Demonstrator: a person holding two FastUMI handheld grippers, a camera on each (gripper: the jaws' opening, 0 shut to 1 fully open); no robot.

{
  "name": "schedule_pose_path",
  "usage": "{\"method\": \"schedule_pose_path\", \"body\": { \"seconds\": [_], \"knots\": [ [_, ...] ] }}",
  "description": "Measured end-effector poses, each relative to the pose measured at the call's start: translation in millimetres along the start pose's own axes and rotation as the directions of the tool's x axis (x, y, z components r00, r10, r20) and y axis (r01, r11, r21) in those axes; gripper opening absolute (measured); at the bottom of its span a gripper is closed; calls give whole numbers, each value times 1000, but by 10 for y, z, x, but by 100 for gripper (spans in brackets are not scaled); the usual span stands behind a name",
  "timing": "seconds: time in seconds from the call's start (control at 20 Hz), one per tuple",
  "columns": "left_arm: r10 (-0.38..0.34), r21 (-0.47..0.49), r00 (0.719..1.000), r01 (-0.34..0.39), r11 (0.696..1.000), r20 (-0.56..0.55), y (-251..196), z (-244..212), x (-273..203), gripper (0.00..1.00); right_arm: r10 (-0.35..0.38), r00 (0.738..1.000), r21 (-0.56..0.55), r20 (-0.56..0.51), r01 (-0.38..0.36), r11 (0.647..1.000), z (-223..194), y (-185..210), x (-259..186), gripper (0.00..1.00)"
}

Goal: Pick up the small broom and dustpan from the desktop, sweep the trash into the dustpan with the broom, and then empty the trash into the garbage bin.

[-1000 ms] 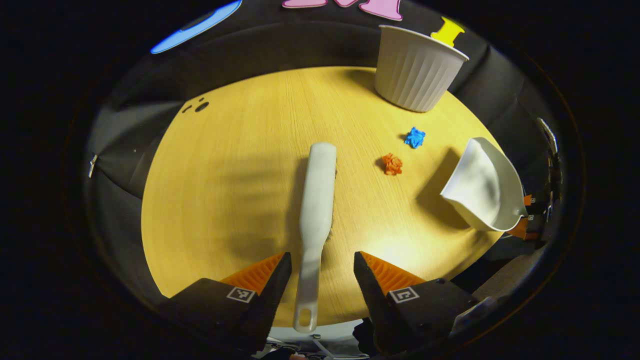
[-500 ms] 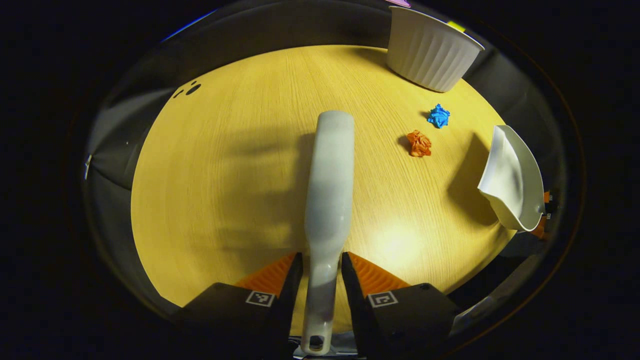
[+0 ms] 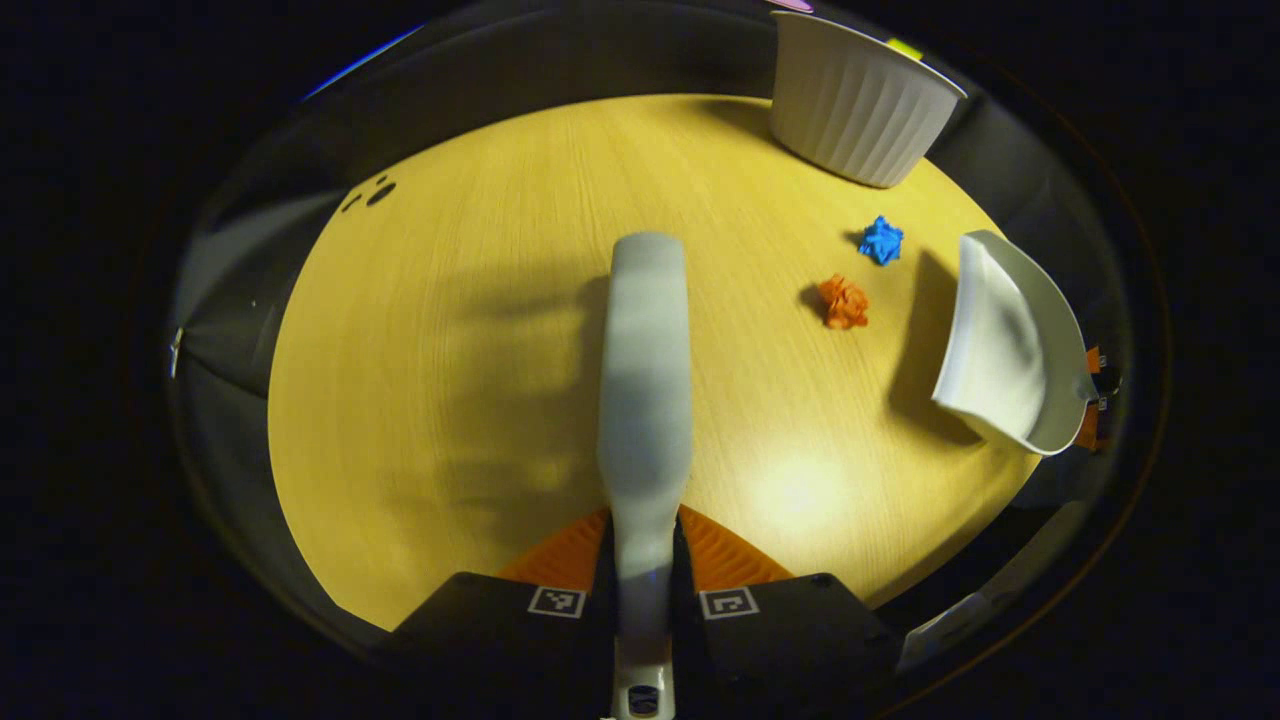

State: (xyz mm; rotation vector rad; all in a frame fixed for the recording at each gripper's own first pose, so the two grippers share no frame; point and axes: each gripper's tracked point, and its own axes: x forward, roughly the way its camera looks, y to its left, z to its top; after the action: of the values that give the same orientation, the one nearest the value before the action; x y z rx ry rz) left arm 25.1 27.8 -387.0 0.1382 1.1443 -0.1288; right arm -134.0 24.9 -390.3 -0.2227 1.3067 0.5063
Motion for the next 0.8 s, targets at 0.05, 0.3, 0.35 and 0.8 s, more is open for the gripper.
{"method": "schedule_pose_path", "body": {
  "seconds": [0.05, 0.3, 0.35, 0.8],
  "knots": [
    [-2, 28, 1000, 1, 1000, 18, -39, 118, -32, 27, 8, 1000, -12, -24, -8, 1000, -11, -28, 1, 36],
    [-18, 127, 998, 11, 992, 54, -332, 660, 130, 27, 15, 995, -57, -100, -21, 998, 68, -124, 28, 33],
    [-25, 137, 998, 17, 990, 56, -383, 720, 178, 27, 22, 994, -58, -105, -29, 998, 88, -116, 46, 33],
    [-246, 238, 968, 250, 939, -46, -1149, 735, 388, 27, 59, 992, -78, -115, -69, 995, 171, -124, 163, 36]
  ]
}}
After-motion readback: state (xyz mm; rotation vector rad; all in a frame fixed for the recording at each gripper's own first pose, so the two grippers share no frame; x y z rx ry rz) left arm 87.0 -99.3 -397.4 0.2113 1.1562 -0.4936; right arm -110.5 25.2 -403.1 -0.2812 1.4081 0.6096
